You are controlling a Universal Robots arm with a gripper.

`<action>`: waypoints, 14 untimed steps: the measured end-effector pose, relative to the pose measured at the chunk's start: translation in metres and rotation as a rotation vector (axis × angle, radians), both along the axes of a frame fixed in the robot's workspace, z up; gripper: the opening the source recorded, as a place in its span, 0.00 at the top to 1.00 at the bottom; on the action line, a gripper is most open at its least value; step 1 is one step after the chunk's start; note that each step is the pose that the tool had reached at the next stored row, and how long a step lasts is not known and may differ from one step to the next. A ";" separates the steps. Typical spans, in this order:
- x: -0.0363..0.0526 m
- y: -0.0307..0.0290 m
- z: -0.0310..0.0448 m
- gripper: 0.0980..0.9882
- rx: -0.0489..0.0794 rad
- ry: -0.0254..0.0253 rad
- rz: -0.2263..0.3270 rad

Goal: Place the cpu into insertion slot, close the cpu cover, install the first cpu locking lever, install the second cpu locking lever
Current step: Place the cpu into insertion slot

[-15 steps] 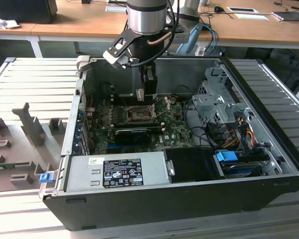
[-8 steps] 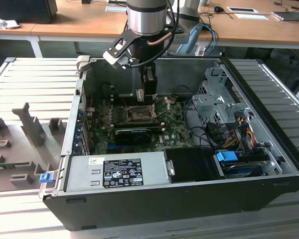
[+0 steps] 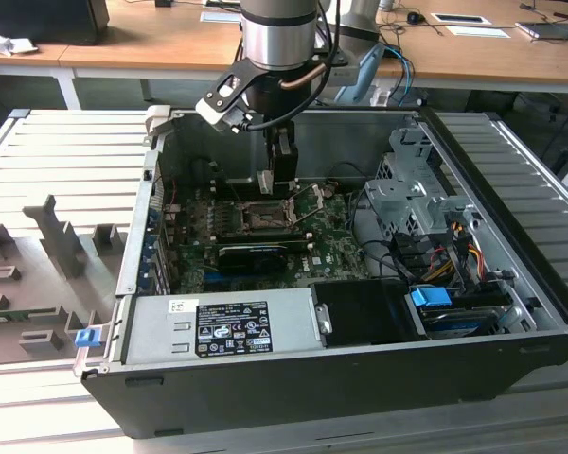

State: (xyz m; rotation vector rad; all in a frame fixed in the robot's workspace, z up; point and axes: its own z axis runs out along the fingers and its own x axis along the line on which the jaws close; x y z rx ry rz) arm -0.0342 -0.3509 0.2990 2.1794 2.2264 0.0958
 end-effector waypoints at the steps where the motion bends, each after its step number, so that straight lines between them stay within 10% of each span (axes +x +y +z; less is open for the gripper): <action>1: 0.0000 0.0000 -0.0001 0.52 0.000 0.0002 0.000; 14: 0.0000 0.0000 -0.0020 0.52 0.000 0.0007 0.000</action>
